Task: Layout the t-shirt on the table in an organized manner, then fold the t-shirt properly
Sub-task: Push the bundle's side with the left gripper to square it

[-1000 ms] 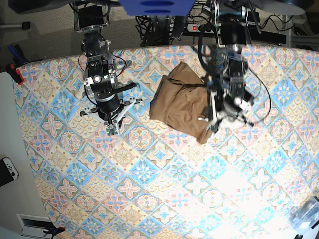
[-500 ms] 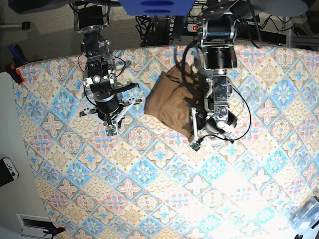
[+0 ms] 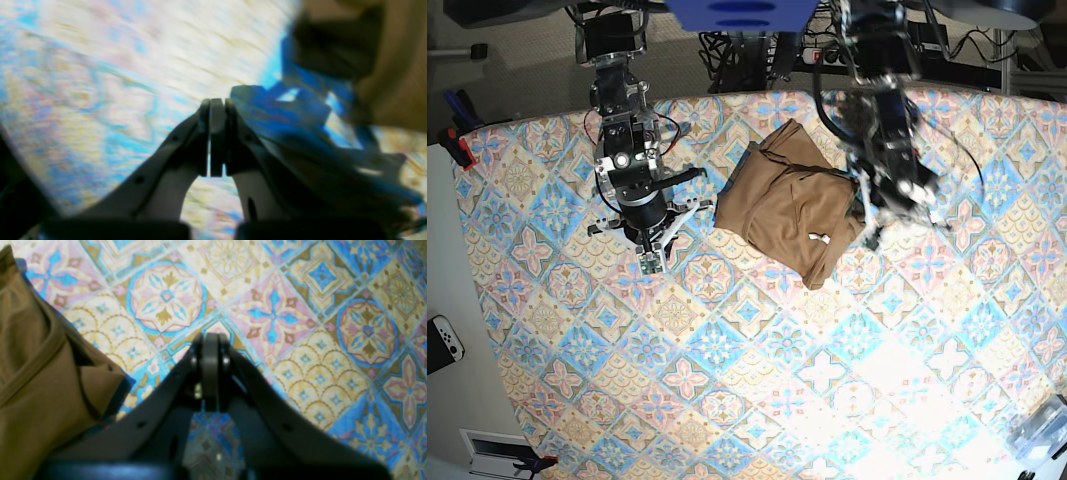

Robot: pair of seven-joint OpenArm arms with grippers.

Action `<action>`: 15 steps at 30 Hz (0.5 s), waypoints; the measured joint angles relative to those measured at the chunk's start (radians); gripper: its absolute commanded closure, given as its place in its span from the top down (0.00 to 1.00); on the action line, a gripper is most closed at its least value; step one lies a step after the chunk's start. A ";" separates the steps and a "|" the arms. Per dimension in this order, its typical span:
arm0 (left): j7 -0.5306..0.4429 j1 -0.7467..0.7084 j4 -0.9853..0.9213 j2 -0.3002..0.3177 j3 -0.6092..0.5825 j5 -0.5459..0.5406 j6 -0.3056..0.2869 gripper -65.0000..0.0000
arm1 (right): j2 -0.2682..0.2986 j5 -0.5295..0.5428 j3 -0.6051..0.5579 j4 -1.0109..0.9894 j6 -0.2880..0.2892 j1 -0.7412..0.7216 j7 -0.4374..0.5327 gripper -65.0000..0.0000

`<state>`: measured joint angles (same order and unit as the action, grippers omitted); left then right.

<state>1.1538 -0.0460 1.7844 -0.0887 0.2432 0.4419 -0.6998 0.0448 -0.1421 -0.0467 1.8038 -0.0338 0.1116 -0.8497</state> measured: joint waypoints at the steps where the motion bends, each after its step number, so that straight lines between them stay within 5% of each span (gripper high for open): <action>1: -0.002 -0.020 -0.002 -0.014 0.000 -0.007 0.000 0.00 | 0.000 0.000 0.000 0.000 0.000 0.000 -0.001 0.00; 15: 0.001 0.171 -0.214 -0.019 0.000 -0.154 -0.003 0.00 | 0.000 0.000 0.002 0.000 0.000 0.005 -0.001 0.00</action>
<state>1.1545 0.1253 1.5707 -0.1078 0.2432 0.2878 -0.7029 0.0448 -0.1421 -0.0452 1.8042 -0.0334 0.1165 -0.8509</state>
